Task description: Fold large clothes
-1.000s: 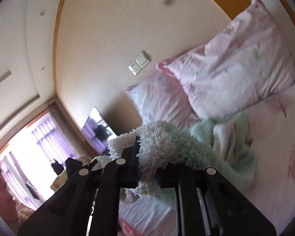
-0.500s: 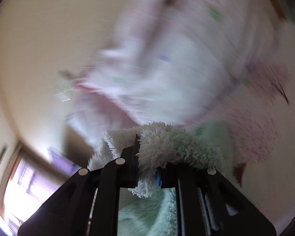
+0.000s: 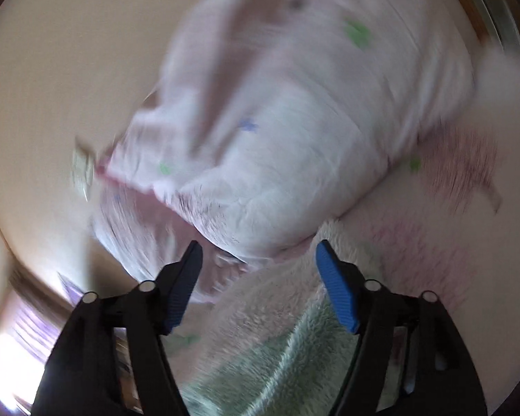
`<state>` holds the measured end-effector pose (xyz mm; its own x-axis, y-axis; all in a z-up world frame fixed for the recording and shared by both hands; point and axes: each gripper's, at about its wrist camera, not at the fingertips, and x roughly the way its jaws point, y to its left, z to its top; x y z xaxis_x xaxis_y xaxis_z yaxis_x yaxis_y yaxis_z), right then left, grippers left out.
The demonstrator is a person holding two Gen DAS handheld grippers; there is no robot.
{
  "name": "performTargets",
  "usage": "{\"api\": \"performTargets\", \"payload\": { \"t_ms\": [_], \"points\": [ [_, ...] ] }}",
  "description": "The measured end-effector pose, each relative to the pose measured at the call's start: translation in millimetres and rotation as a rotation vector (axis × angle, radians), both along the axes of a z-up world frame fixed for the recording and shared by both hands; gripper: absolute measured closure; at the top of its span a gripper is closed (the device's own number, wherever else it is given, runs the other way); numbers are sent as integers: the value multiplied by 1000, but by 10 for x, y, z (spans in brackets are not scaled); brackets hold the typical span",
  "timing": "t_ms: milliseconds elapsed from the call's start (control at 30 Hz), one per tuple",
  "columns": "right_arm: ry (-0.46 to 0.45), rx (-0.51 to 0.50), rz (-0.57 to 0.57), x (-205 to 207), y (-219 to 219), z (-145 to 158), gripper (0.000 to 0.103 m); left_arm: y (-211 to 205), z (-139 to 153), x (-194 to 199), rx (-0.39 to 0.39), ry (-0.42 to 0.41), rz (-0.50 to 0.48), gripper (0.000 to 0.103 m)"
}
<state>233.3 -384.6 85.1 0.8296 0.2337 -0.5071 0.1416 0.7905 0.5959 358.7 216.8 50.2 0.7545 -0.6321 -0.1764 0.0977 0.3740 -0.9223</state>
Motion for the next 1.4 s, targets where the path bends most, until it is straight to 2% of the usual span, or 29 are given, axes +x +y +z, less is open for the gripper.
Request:
{"api": "performTargets", "payload": {
  "t_ms": [100,233,333,367,400,433,467,567,600,700,767,800,867,933,967,1000,1033,1100,1267,1333,1400],
  "points": [
    [80,-187,159,90,307,110,39,-60,238,-126,150,-30,-21,17],
    [199,-343,277,330,691,35,39,-610,506,-375,495,-94,-173,18],
    [325,-409,338,590,944,-163,38,-985,511,-487,612,-104,-283,18],
    [368,-429,356,662,1013,-251,41,-1071,499,-502,632,-99,-302,18],
    [410,-453,373,719,1085,-366,71,-1118,472,-520,644,-96,-316,18],
    [433,-448,388,749,1121,-444,97,-1150,450,-529,649,-94,-324,18],
    [441,-438,387,767,1143,-495,98,-1189,441,-527,657,-90,-324,18],
    [358,-449,313,778,1089,-360,99,-1225,471,-528,666,-113,-294,18],
    [310,-395,257,785,965,-231,99,-1216,489,-533,667,-122,-273,18],
    [234,-351,112,817,738,13,99,-1210,512,-495,655,-127,-234,18],
    [241,-339,9,843,591,13,99,-1213,509,-457,661,-112,-213,17],
    [290,-345,-41,908,521,-80,99,-1215,500,-435,671,-101,-207,17],
    [381,-355,-5,1038,518,-269,95,-1248,452,-360,700,-58,-195,17],
    [418,-336,8,1018,498,-362,88,-1296,395,-307,730,-24,-200,17],
    [405,-323,17,956,480,-362,80,-1300,375,-311,741,-15,-204,17],
    [364,-326,26,820,464,-309,66,-1311,353,-319,751,-10,-212,17],
    [342,-342,25,727,459,-271,64,-1326,335,-340,771,-9,-218,17],
    [281,-367,46,422,460,-173,64,-1346,317,-386,807,-9,-219,17],
    [229,-397,123,-48,698,-115,68,-1448,253,-502,900,-19,-216,17],
    [249,-428,131,-101,758,-228,68,-1491,213,-498,945,-14,-203,16],
    [329,-444,117,-97,759,-417,68,-1519,148,-475,979,9,-186,16]
  ]
}}
